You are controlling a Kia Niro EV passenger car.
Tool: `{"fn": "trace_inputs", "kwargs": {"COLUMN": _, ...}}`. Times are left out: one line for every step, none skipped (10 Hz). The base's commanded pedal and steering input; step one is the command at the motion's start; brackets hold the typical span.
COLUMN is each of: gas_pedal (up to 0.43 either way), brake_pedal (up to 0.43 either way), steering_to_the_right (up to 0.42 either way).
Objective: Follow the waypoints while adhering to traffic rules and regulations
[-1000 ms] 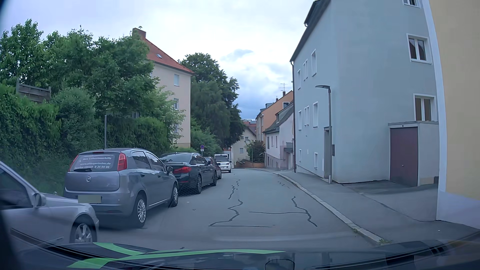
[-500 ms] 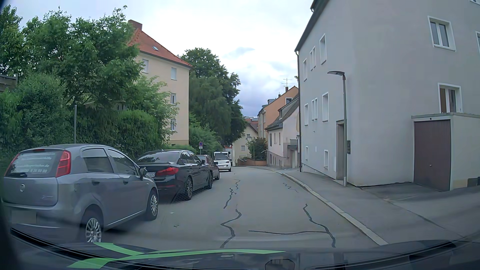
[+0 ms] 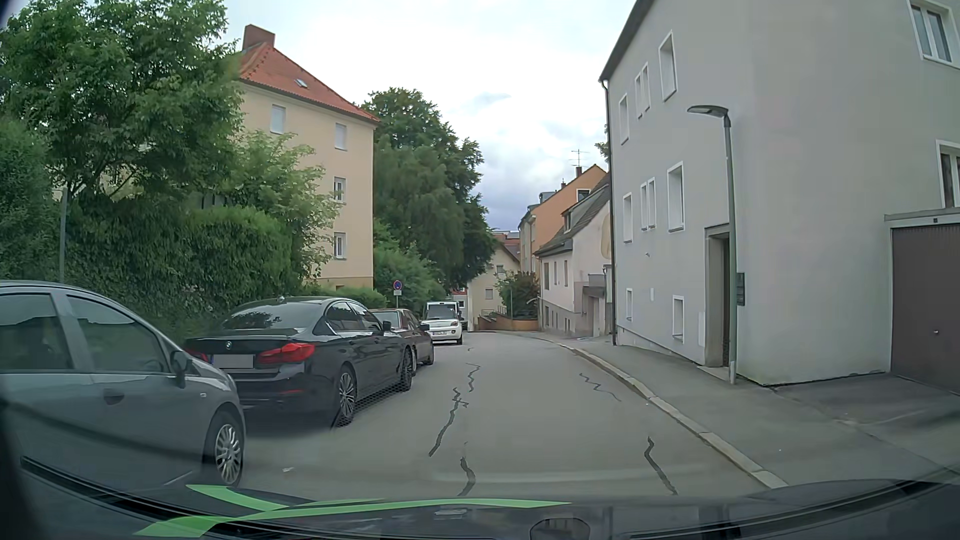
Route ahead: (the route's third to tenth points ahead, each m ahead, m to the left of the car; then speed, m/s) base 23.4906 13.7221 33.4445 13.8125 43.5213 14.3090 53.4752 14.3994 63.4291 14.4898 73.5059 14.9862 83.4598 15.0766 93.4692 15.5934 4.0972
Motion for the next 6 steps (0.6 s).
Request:
{"fn": "trace_inputs", "kwargs": {"gas_pedal": 0.0, "brake_pedal": 0.0, "steering_to_the_right": -0.011}}
{"fn": "trace_inputs", "kwargs": {"gas_pedal": 0.0, "brake_pedal": 0.0, "steering_to_the_right": -0.01}}
{"fn": "trace_inputs", "kwargs": {"gas_pedal": 0.0, "brake_pedal": 0.0, "steering_to_the_right": -0.011}}
{"fn": "trace_inputs", "kwargs": {"gas_pedal": 0.0, "brake_pedal": 0.0, "steering_to_the_right": -0.01}}
{"fn": "trace_inputs", "kwargs": {"gas_pedal": 0.0, "brake_pedal": 0.0, "steering_to_the_right": -0.009}}
{"fn": "trace_inputs", "kwargs": {"gas_pedal": 0.0, "brake_pedal": 0.0, "steering_to_the_right": -0.008}}
